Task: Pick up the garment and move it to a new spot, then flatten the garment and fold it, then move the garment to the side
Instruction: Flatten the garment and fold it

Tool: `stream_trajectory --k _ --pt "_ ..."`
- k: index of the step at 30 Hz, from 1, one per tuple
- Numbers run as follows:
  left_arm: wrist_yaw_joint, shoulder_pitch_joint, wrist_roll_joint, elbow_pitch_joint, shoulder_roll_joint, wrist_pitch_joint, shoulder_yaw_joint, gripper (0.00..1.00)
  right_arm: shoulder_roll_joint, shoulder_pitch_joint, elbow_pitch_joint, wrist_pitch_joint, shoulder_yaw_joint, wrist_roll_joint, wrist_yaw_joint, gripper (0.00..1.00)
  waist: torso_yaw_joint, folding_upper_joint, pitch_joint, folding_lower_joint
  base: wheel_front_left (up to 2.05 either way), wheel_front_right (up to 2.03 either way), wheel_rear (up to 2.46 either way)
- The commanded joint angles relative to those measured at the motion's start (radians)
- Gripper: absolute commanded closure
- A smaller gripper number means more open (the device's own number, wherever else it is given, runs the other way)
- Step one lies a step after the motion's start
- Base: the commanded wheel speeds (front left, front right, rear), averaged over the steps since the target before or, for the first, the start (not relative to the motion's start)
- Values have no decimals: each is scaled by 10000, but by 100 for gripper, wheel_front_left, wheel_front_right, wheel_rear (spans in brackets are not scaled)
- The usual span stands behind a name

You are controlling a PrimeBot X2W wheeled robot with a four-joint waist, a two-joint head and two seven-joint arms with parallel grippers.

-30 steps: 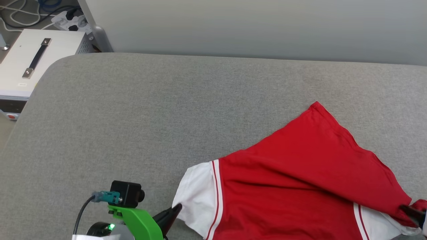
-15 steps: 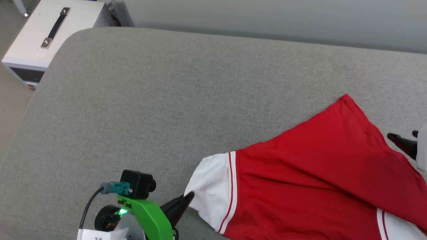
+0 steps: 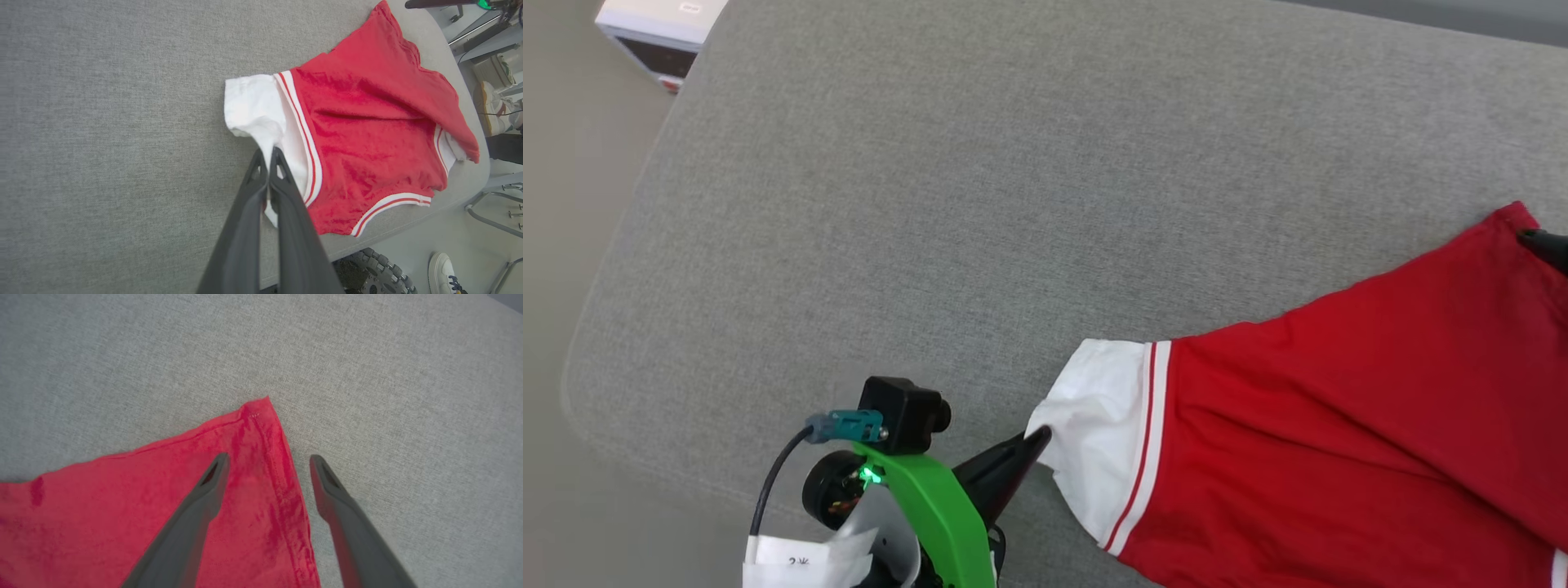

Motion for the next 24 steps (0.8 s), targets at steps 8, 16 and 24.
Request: stream_trajectory --k 8,16,24 --pt "-250 -389 120 308 -326 -232 -100 100 -315 -346 847 190 676 -104 -9 0 835 0 796 0 0 0 0" --pt "-304 -475 75 514 -412 -379 -41 100 -326 135 1234 711 942 166 -9 0 912 0 890 0 0 0 0" --pt "-242 -477 40 621 -354 -476 82 100 -81 196 1328 -180 771 79 -9 100 738 0 495 0 0 0 0"
